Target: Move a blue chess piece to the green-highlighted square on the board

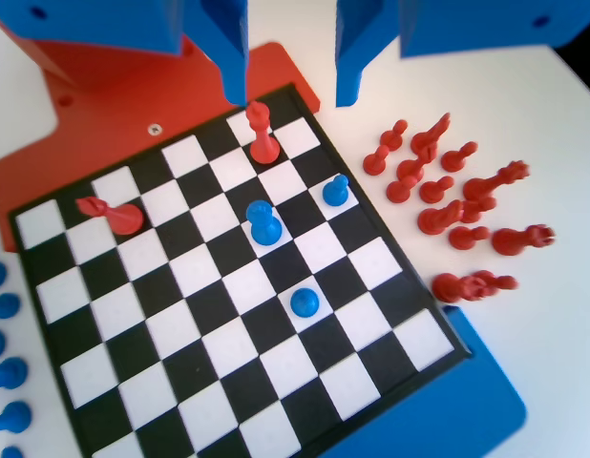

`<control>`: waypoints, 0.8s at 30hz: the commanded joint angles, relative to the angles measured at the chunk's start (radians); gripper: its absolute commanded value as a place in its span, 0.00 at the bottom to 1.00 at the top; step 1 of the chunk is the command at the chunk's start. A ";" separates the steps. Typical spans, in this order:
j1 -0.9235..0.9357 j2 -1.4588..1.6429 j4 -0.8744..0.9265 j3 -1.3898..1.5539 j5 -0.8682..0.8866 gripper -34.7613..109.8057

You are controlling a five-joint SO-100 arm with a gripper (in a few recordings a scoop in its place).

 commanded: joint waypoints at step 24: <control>-0.060 -0.026 -0.225 0.210 -0.081 0.36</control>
